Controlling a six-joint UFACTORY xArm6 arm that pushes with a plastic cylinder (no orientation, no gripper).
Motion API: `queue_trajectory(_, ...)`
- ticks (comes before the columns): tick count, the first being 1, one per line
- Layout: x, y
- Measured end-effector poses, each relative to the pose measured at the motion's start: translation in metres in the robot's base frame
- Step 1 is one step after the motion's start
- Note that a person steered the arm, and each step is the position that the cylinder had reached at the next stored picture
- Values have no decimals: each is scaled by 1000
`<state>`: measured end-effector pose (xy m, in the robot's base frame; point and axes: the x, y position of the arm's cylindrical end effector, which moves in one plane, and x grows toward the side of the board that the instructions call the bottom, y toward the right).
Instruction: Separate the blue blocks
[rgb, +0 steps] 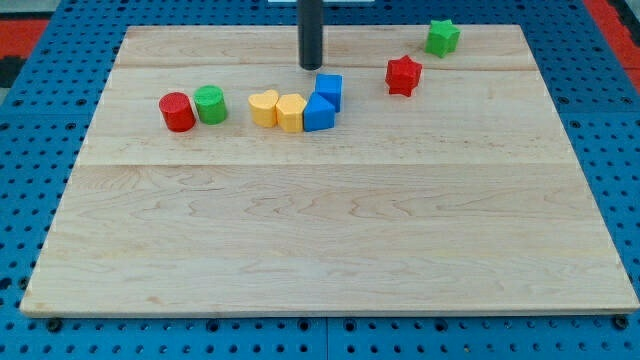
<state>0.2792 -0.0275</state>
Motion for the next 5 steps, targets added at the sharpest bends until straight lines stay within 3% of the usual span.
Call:
queue_trajectory(2, 56, 15)
queue_trajectory(4, 74, 49)
queue_trajectory(5, 75, 21)
